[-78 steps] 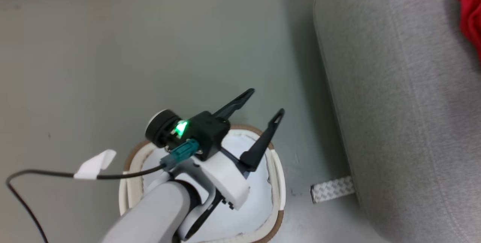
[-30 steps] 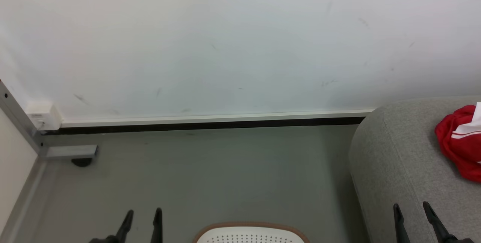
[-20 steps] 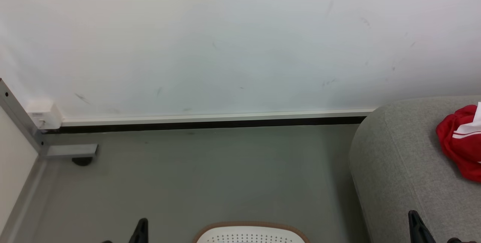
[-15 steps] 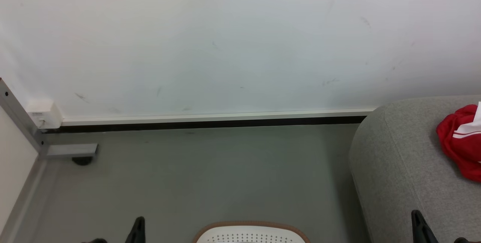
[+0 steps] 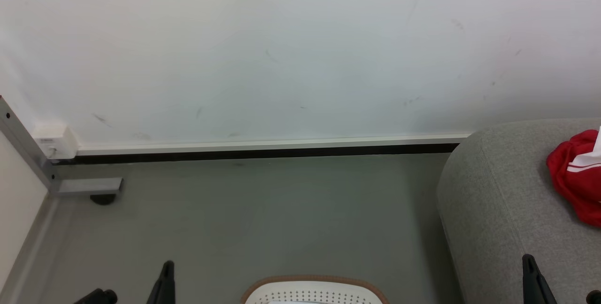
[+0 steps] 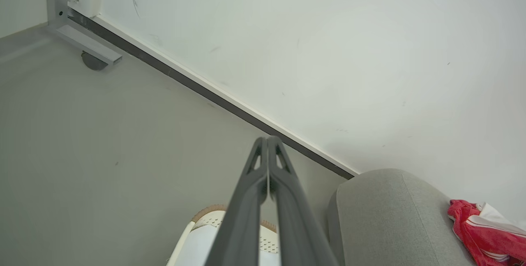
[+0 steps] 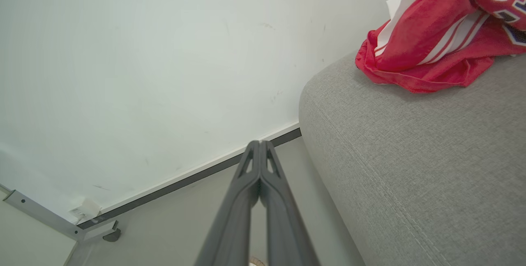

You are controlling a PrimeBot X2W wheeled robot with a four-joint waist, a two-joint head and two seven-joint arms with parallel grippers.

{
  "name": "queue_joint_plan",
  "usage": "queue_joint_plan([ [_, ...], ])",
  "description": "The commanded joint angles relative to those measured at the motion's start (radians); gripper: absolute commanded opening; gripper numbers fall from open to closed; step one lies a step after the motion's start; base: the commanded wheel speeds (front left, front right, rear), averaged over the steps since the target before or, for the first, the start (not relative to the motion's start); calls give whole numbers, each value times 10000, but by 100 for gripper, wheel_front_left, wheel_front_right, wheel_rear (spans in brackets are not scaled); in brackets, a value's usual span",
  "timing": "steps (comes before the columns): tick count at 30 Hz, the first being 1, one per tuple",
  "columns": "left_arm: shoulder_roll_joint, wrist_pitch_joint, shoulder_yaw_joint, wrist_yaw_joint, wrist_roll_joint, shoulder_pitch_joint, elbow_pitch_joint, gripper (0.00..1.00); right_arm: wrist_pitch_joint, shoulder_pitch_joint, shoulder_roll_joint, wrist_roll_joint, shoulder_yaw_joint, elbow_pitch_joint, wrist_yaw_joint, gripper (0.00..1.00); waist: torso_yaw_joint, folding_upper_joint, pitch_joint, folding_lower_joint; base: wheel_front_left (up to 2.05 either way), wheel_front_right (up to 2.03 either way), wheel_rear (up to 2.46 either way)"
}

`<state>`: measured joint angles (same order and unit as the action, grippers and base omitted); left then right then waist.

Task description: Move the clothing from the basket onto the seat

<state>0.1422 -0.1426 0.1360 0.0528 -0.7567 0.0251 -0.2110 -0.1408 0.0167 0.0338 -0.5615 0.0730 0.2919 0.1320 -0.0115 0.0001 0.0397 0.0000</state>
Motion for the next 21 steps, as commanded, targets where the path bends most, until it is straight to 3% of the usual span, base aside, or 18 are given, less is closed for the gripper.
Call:
queue_joint_plan([
  [1,25,51,-139,-70,-302,-246,173,0,82,-339,104,-350,54,-171,-5,0,1,-1,-4,0,0,0,0],
  [21,-237,770,-830,-413,-2657,-580,212,0,789,-685,143,-3235,162,-239,-9,0,24,-1,-80,0,0,0,0],
])
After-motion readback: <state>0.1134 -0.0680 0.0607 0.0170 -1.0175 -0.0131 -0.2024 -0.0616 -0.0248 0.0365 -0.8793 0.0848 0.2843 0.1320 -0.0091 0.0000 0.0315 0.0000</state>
